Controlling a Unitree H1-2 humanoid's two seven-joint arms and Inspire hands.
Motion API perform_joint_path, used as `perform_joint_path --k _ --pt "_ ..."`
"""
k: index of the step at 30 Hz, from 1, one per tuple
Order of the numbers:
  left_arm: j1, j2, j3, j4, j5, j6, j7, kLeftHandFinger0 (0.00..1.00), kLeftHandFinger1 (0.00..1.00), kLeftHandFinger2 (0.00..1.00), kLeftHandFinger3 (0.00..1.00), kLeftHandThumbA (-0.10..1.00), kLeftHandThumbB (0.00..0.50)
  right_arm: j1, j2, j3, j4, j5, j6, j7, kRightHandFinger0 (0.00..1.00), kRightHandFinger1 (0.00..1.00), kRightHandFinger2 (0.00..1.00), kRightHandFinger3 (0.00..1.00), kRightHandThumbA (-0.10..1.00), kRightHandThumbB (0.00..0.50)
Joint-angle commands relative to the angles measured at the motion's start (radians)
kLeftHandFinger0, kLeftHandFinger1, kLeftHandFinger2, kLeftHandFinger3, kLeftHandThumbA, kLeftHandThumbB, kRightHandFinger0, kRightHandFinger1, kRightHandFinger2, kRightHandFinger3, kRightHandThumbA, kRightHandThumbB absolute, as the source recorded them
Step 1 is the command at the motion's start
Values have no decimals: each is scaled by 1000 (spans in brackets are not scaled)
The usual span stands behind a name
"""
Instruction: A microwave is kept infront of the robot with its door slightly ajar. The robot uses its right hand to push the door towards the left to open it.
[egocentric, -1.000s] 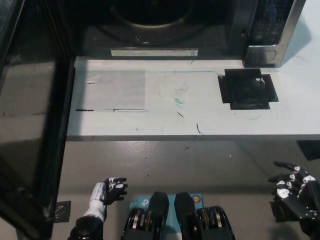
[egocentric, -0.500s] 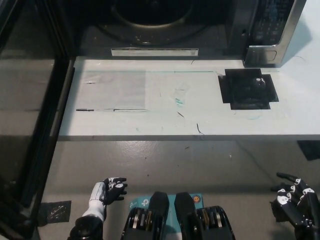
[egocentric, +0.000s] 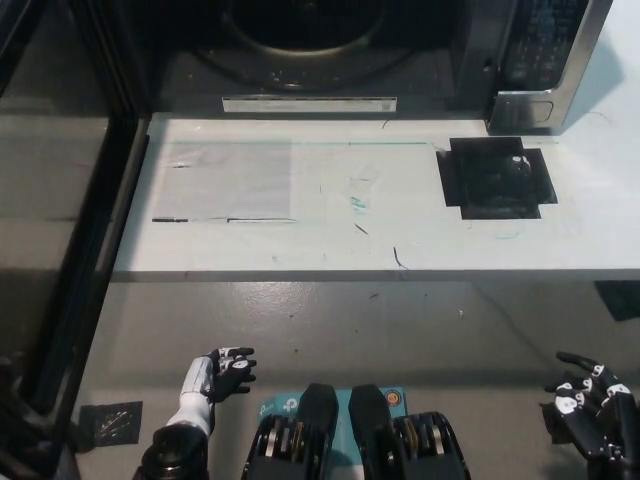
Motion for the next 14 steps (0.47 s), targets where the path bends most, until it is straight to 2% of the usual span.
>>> perform_joint_path --k 1,2,5,7,11,12,14 --pt "-27 3 -8 -2 12 -33 10 692 577 570 529 203 0 -16 -2 -2 0 -15 -87 -14 148 200 351 604 242 214" --pt "-24 1 -3 -6 6 -31 10 649 536 535 499 189 8 -15 0 -2 -1 -11 -83 -14 153 202 344 602 248 223" --pt "-22 -2 3 -9 -2 -36 5 610 517 525 492 168 6 -13 0 -2 -4 -9 -84 -15 151 199 343 602 246 220" --pt "-23 -2 -1 -13 2 -25 8 611 523 528 495 180 1 -15 -1 -3 -8 -4 -82 -14 142 188 335 601 237 219" --pt "-33 -1 1 19 1 -57 9 631 524 516 458 162 0 -15 -2 -3 -7 -7 -83 -17 140 186 328 596 239 222" --pt "-28 -3 1 1 0 -36 9 655 564 563 505 167 0 -15 -3 -3 -6 -1 -86 -13 139 193 342 600 231 214" --pt "-27 -3 2 -1 0 -31 10 660 569 570 516 169 0 -15 -3 -3 -5 -1 -87 -13 139 193 345 600 227 214"
